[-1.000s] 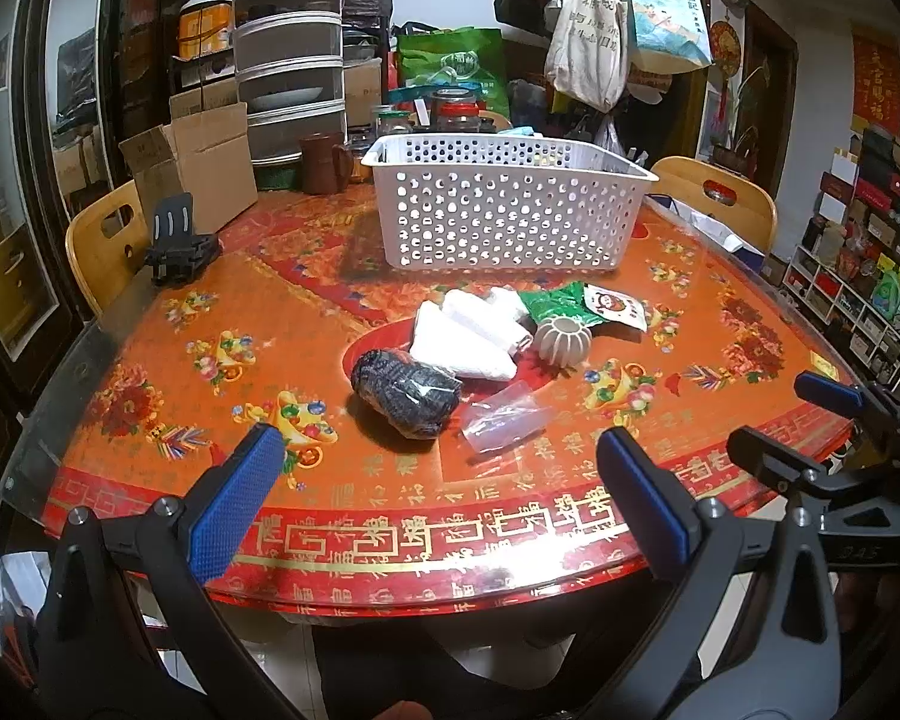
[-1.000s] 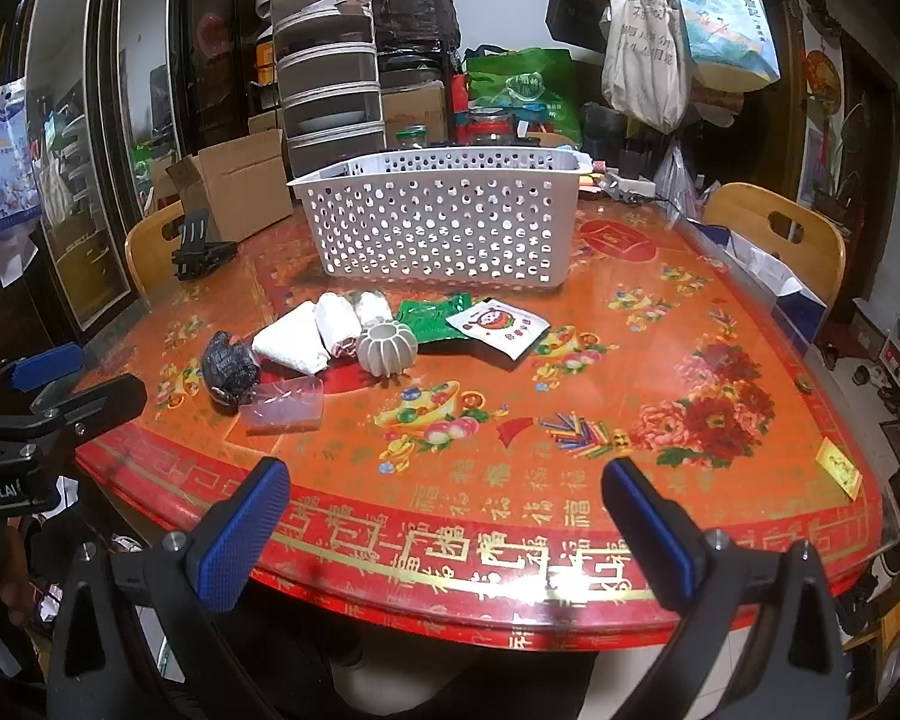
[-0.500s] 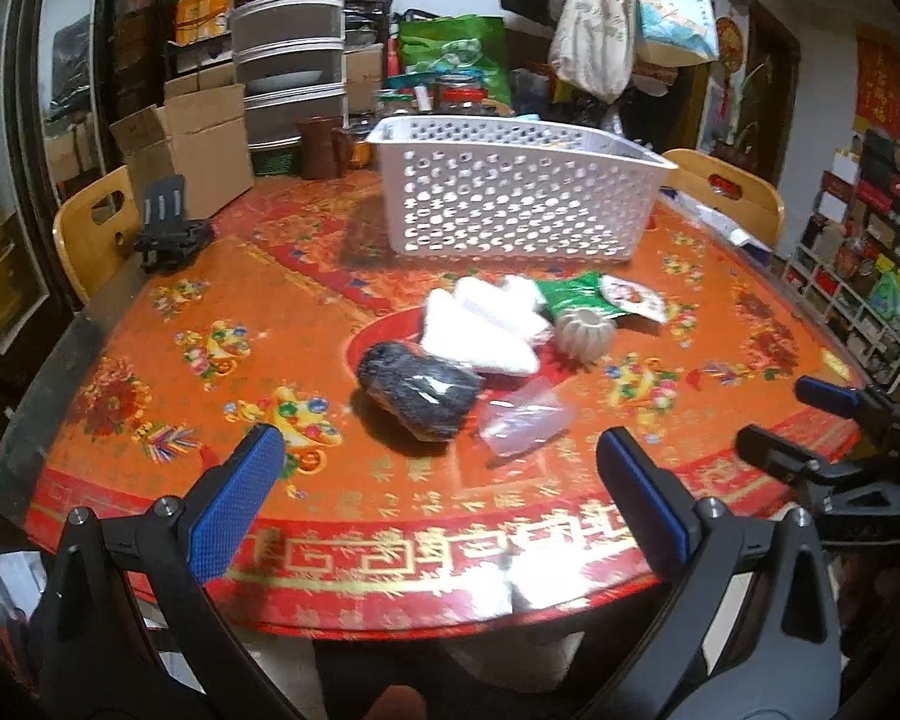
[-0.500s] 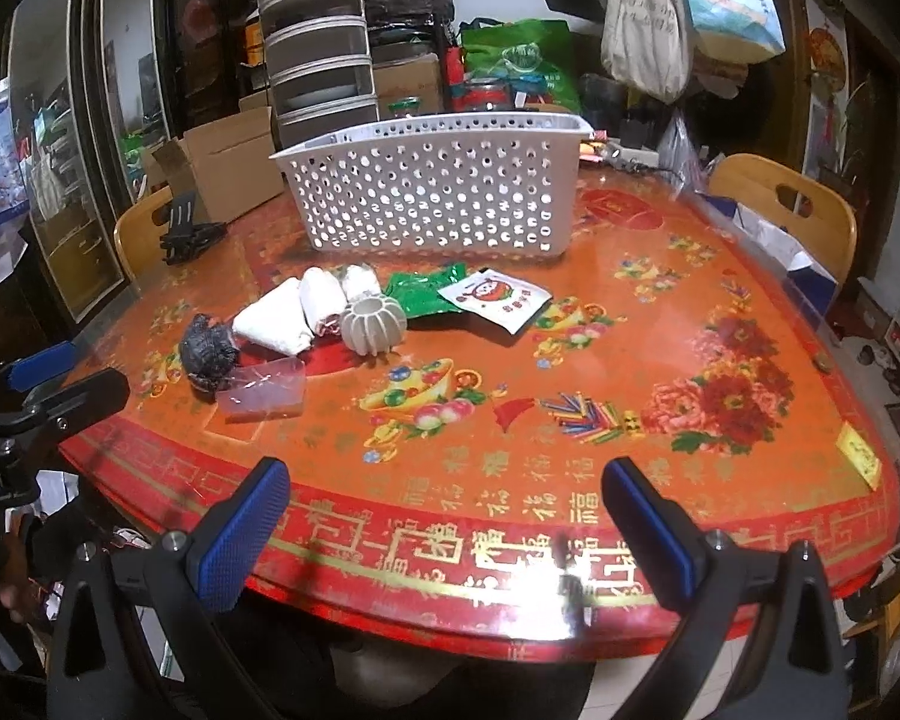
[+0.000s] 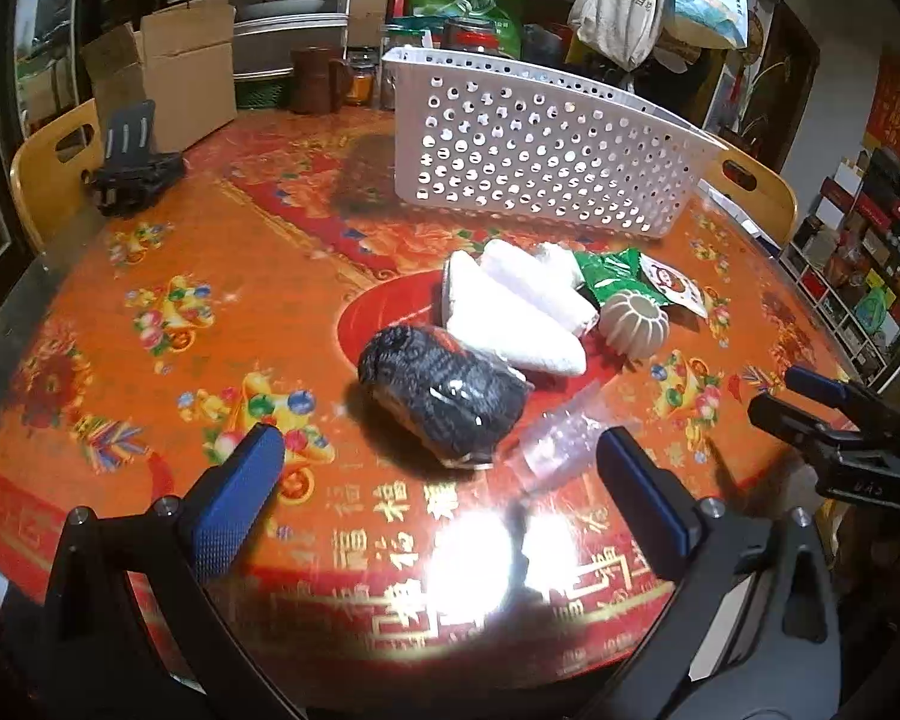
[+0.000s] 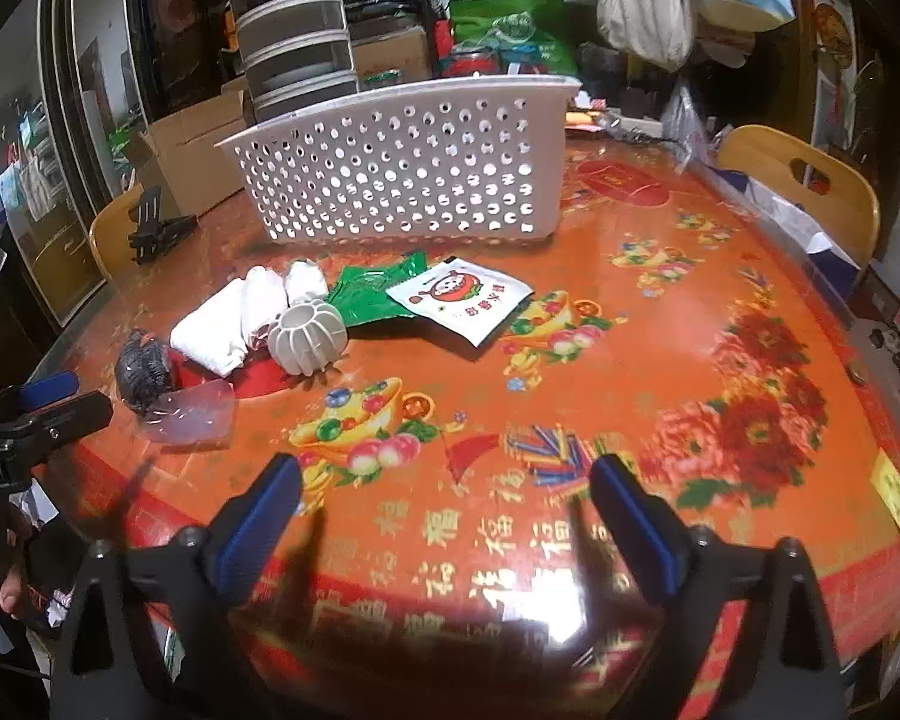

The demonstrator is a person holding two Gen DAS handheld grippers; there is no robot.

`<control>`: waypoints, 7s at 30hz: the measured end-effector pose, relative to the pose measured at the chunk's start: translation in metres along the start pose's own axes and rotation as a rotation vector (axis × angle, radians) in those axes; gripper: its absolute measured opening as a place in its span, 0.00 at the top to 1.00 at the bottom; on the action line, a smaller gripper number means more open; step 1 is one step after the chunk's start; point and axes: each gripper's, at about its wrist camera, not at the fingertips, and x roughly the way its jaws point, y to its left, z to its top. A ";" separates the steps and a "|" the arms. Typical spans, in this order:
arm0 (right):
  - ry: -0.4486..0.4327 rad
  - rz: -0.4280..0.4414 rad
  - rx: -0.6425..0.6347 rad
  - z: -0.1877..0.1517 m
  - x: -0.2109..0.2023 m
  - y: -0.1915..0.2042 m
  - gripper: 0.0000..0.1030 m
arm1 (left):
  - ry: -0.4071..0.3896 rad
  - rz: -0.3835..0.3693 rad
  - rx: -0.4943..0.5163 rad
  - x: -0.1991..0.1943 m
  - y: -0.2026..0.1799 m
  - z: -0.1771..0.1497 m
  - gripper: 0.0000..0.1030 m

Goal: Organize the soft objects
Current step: 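Grasp the black sock bundle with the left tool while the right tool grasps the white sachet, then carry the sock bundle and sachet into the white basket and release both, then withdraw both tools from the basket back toward the remaining items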

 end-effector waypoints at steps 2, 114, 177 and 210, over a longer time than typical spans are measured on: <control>0.002 0.004 -0.009 0.006 0.005 -0.002 0.11 | 0.010 -0.001 0.003 0.007 0.001 0.003 0.00; -0.129 -0.013 -0.170 0.242 0.008 -0.004 0.94 | -0.114 -0.096 0.124 0.023 -0.044 0.276 0.41; -0.177 0.009 -0.132 0.227 -0.009 -0.003 0.00 | -0.118 -0.039 0.128 -0.008 -0.042 0.249 0.00; -0.239 0.116 -0.016 0.037 -0.035 -0.009 0.05 | -0.017 -0.077 0.026 -0.005 -0.034 0.027 0.00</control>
